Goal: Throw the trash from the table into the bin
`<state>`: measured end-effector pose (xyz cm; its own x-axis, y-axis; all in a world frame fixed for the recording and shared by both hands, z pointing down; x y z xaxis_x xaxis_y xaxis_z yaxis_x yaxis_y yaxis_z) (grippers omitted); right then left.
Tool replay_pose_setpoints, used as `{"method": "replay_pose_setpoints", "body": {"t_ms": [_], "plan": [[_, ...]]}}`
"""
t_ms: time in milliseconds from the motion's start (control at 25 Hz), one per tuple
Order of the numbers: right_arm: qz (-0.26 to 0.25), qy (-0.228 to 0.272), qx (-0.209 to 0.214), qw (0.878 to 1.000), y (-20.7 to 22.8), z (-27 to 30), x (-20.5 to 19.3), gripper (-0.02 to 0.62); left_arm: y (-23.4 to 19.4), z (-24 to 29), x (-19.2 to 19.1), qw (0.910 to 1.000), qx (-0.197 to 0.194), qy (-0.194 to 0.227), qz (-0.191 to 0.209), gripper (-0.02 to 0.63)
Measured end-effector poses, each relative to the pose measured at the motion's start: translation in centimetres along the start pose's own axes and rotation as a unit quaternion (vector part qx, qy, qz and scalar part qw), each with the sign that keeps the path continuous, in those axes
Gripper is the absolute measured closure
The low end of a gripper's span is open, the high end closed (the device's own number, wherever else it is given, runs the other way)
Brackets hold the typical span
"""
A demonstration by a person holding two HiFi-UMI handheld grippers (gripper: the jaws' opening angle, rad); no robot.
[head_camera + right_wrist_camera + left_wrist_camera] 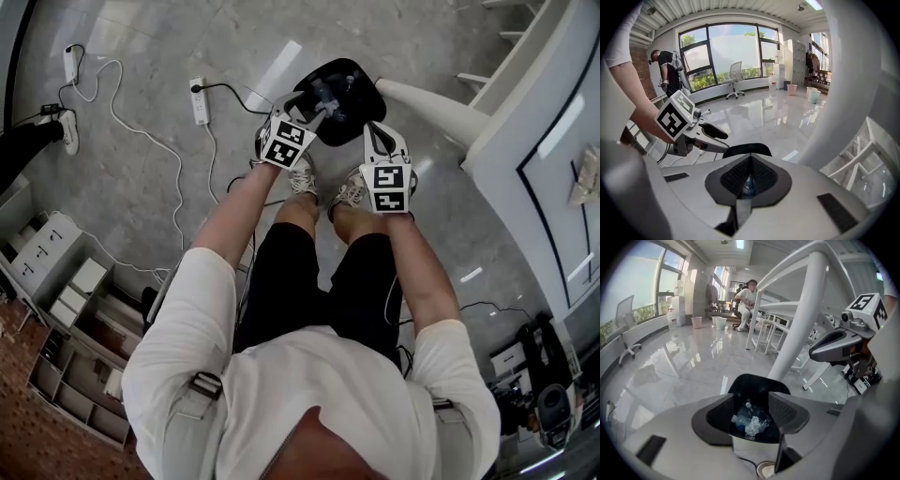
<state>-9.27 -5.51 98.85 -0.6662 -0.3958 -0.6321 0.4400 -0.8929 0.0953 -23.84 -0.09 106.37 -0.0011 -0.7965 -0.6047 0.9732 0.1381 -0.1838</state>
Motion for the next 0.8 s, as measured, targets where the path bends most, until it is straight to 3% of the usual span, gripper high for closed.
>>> {"method": "replay_pose_setpoints", "body": {"t_ms": [280, 560, 800], "plan": [[-0.012, 0.030, 0.011, 0.999, -3.4, -5.8, 7.4, 0.589, -0.6, -10.1, 7.2, 0.9980, 0.028, 0.055, -0.014, 0.370], [-0.023, 0.075, 0.006, 0.997, -6.7, -14.0, 15.8, 0.589, -0.2, -21.9, 14.9, 0.9911, 0.057, 0.120, -0.002, 0.467], [-0.028, 0.131, -0.019, 0.991, -8.1, -20.9, 22.9, 0.589, 0.4, -30.8, 21.1, 0.9802, 0.064, 0.187, 0.009, 0.545]]}}
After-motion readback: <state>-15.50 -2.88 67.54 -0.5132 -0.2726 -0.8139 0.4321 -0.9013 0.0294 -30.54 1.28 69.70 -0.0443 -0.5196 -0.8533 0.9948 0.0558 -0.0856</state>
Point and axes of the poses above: the fingertips, and each gripper's own axes: z forward along the fingers, y to its right, x out of its top, the point moved 5 cm from there along -z, backward along the fingers, and after that the axes turned 1 degree about -y, right-handed, at the moved point
